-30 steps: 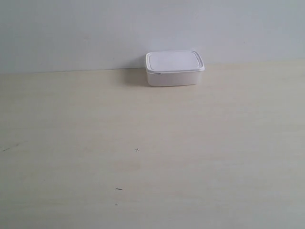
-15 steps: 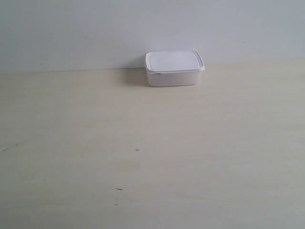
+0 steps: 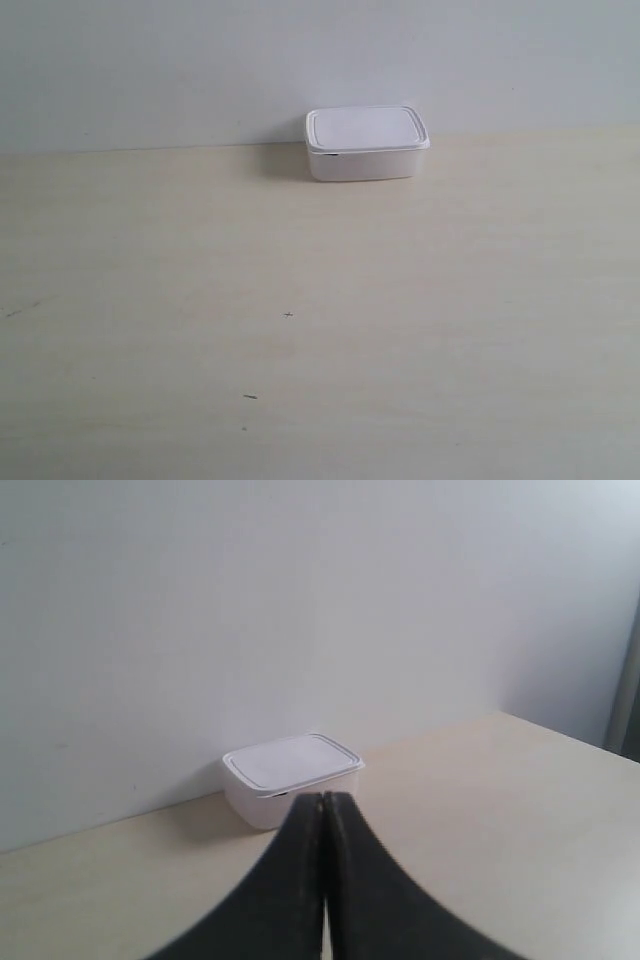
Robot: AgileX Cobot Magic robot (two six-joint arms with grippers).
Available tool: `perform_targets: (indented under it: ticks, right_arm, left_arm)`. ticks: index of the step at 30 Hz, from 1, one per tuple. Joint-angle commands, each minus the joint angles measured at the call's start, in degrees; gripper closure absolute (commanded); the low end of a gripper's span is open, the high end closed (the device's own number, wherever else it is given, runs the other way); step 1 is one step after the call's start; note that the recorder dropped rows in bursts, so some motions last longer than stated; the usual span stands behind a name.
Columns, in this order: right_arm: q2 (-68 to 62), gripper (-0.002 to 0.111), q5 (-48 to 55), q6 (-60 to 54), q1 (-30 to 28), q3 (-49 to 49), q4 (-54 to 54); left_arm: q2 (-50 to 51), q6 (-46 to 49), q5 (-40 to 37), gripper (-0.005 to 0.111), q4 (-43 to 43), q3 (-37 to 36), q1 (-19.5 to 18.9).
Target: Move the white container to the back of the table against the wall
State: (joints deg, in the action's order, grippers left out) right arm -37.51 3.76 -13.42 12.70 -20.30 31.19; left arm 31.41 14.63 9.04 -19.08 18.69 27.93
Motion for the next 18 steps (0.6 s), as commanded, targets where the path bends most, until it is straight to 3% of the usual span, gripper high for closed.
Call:
perform_targets:
  ticks: [1, 6, 13, 18]
  right_arm:
    - [0.1, 0.108, -0.7, -0.3, 2.4, 0.3, -0.2]
    - [0.1, 0.108, -0.5, -0.3, 5.3, 0.3, 0.0]
    - [0.6, 0.108, -0.1, -0.3, 5.3, 0.7, 0.0]
    - [6.4, 0.108, -6.0, -0.3, 5.3, 3.6, -0.6]
  left_arm:
    - [0.2, -0.1, 0.0, 0.107, 0.3, -0.2, 0.0]
    - [0.2, -0.1, -0.2, 0.107, 0.3, -0.2, 0.0]
    - [0.2, -0.1, -0.6, 0.107, 0.3, -0.2, 0.0]
    - [-5.0, -0.1, -4.3, 0.107, 0.2, -0.7, 0.0]
